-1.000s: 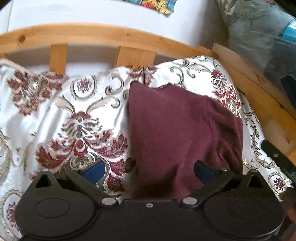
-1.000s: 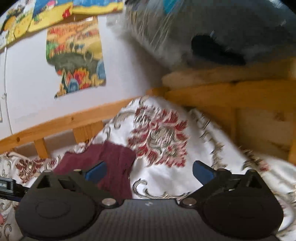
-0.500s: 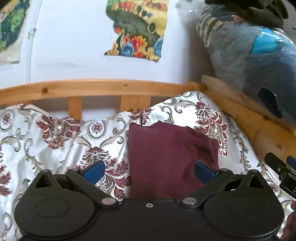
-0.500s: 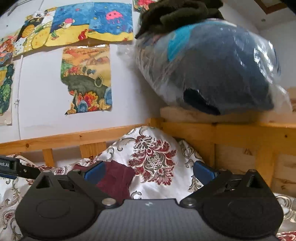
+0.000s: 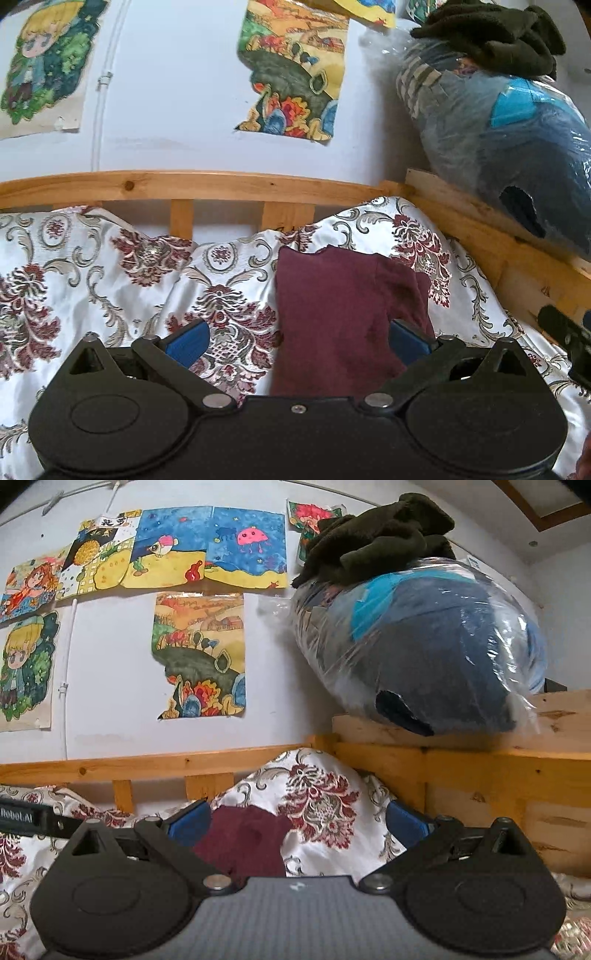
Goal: Fold small clothes
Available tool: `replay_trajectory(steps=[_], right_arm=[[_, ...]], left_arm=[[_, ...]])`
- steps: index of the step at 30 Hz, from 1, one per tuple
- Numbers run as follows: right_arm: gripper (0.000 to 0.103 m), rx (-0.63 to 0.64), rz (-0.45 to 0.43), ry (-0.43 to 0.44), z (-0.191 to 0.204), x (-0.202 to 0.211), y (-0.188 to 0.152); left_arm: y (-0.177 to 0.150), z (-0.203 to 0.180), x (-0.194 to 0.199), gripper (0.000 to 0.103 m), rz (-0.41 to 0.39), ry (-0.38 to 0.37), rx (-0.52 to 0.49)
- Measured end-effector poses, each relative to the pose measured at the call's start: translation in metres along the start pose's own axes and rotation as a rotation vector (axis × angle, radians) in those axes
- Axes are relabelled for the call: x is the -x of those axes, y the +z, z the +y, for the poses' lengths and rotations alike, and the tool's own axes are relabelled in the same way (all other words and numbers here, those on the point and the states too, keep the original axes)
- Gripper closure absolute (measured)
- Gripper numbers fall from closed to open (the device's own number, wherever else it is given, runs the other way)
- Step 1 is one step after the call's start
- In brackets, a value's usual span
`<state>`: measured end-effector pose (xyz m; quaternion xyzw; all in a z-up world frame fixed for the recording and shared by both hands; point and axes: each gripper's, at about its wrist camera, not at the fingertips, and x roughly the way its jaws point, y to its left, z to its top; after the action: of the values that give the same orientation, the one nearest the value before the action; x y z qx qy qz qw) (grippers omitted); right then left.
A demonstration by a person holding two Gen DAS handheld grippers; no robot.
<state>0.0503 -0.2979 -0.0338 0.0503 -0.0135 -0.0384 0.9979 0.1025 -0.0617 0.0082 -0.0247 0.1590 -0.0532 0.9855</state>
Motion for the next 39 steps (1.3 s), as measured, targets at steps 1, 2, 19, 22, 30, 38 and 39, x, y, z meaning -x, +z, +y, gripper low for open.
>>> replay_trajectory(steps=[1, 2, 19, 22, 30, 38, 39], right_arm=[[0.0, -0.003, 0.011, -0.005, 0.001, 0.004, -0.002], [0.0, -0.009, 0.022, -0.007, 0.002, 0.007, -0.004], [0.0, -0.013, 0.079, -0.054, 0.011, 0.055, -0.012], [0.0, -0.009, 0.106, -0.069, 0.017, 0.061, -0.016], [0.0, -0.028, 0.144, -0.096, 0.019, 0.079, -0.019], [0.0, -0.01, 0.229, -0.104, 0.03, 0.078, -0.028], [0.0, 0.001, 0.234, -0.108, 0.032, 0.076, -0.029]], left_arm=[[-0.001, 0.0, 0.004, 0.001, -0.003, 0.011, -0.006], [-0.003, 0.0, 0.009, 0.001, -0.008, 0.035, -0.015], [-0.028, 0.009, 0.049, 0.001, -0.02, 0.121, -0.122], [-0.036, 0.011, 0.053, 0.001, 0.007, 0.118, -0.133], [-0.039, 0.032, 0.062, 0.001, 0.019, 0.087, -0.056], [-0.05, 0.04, 0.062, 0.001, 0.047, 0.093, -0.082], [-0.052, 0.041, 0.06, 0.001, 0.061, 0.095, -0.086]])
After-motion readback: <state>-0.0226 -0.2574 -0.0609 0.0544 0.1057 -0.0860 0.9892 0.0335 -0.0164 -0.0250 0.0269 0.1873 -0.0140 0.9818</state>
